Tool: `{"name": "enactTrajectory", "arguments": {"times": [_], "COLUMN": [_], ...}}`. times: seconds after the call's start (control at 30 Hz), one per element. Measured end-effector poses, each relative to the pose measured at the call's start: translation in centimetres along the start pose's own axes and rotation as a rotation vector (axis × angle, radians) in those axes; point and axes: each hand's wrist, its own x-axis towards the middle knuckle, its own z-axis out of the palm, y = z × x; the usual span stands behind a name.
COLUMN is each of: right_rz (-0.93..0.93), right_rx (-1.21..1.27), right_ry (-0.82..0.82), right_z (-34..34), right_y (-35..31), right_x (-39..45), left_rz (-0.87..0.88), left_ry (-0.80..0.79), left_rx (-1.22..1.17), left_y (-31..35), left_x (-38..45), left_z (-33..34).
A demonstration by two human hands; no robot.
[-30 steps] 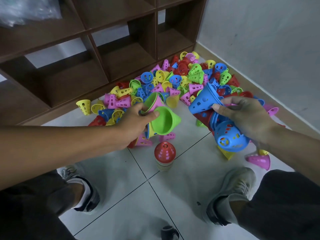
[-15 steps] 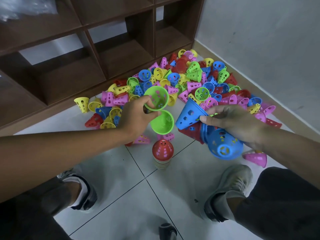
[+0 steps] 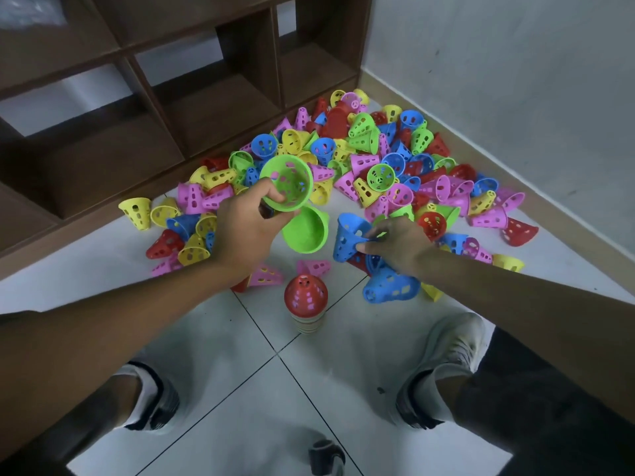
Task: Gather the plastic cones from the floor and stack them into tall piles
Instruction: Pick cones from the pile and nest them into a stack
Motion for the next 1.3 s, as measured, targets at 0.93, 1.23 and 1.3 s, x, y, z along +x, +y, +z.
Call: {"name": "enactTrajectory", "arguments": {"times": [0.93,1.23,1.3], "right_rz": [-0.609,-0.595,-0.589], "right_rx": [-0.688,-0.646,-0.635], "right_ry": [0.249,0.247,0.254], "right_z": [1.5,0.8,0.6], "right_y": [-2.0,-1.8,-1.5], "right_x": [0.9,0.9,0.9], "left_rz": [-0.226,-0.164,-0.169], "left_ry": [0.093,0.009,-0.044], "left_rx": [-0.049,0.003,0.015], "left_y": [1.6,1.7,1.9], "left_x": [2.2,2.3,2.4], "left_z": [0.0,-1.4,-1.9]}}
